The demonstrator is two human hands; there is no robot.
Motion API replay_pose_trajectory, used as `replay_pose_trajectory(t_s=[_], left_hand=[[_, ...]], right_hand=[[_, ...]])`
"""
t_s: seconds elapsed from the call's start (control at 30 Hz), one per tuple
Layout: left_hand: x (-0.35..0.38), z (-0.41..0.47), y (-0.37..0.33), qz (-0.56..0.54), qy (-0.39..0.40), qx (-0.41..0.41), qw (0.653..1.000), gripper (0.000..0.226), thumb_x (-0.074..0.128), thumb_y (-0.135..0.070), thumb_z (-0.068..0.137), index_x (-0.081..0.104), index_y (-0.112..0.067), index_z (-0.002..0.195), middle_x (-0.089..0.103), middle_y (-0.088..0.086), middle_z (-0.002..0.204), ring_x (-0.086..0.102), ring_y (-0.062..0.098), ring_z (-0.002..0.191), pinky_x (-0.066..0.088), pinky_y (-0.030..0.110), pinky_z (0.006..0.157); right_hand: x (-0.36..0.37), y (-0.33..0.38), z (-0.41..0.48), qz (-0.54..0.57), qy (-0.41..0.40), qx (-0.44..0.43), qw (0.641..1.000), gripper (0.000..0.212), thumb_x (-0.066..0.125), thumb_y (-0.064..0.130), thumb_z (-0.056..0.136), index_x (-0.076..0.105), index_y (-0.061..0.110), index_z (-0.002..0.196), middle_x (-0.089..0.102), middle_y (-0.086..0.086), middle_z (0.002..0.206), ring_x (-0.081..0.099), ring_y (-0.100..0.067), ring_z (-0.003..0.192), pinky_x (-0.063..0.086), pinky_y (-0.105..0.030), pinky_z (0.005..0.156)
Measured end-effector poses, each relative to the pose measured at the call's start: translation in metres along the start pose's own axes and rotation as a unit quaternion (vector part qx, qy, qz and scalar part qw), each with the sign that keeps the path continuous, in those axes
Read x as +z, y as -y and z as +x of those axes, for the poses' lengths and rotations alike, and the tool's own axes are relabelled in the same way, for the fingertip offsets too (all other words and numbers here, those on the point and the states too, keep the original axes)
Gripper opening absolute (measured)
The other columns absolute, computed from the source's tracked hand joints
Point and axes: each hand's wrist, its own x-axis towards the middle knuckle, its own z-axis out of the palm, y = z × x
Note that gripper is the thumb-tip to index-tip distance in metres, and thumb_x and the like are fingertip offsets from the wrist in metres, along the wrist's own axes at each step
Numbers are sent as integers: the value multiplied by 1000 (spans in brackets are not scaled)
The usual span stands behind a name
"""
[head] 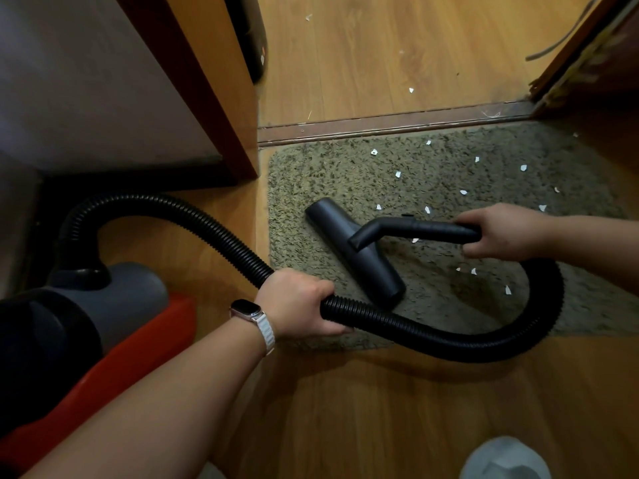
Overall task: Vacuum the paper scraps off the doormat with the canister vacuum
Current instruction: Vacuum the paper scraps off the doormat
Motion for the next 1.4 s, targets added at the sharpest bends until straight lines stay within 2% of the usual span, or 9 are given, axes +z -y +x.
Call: replay_pose_trajectory(t_s=[0.1,0.23,0.37,0.47,0.63,0.83,1.0,1.23,1.4], left_hand=[[-2,3,1,-4,6,-3,1000,60,43,-86,73,46,-27,63,46,-13,54,53,12,46,46,24,48],[0,4,2,0,24,-5,1000,59,43,-86,74,44,-28,66,53,-12,58,55,11,50,46,24,51],[2,2,3,10,20,7,1000,58,48,-84,73,48,-27,64,54,-11,56,54,12,48,45,24,48],[2,-2,4,18,35,8,999,57,48,-83,74,54,-27,67,57,-10,58,57,13,51,49,25,52],[4,-3,5,13,50,5,999,56,47,-82,75,54,-27,67,57,-10,58,57,12,50,53,29,53],[3,9,7,13,25,-5,1000,57,44,-84,73,45,-28,65,49,-13,56,54,12,49,48,26,50],[2,22,8,4,11,-30,999,60,38,-86,70,41,-27,62,51,-11,55,55,14,49,47,26,50],[-1,31,8,-3,37,-51,998,60,40,-86,72,43,-27,64,46,-13,56,49,10,51,39,24,50],[3,30,9,-2,36,-51,998,64,33,-89,70,46,-26,66,52,-12,57,54,11,51,47,25,52]], right_hand=[[-1,-15,-4,29,-8,41,999,19,70,30,82,64,26,100,64,4,74,59,-9,66,42,-25,56],[2,-18,-4,47,-23,57,997,18,71,31,82,64,27,99,64,4,74,60,-10,66,42,-25,56],[3,-2,-1,34,-27,29,999,16,69,32,82,62,28,96,63,6,72,58,-8,65,44,-27,58],[7,17,3,12,-23,-2,1000,16,67,35,83,60,28,95,61,8,72,57,-8,66,46,-28,61],[6,31,5,-8,-28,-27,999,14,65,35,83,56,28,91,59,8,69,54,-6,63,36,-26,52],[0,8,4,22,-49,32,998,21,68,36,83,59,34,102,59,10,72,54,-12,65,37,-27,57],[-4,-18,4,37,-79,83,993,34,70,36,82,63,30,115,66,-1,85,60,-19,71,48,-30,65],[-3,-44,6,77,-105,129,983,31,72,35,82,65,28,112,66,-2,84,61,-21,74,51,-33,69],[1,-41,9,80,-102,128,983,31,70,35,83,64,27,113,66,-3,85,60,-21,72,51,-32,69]])
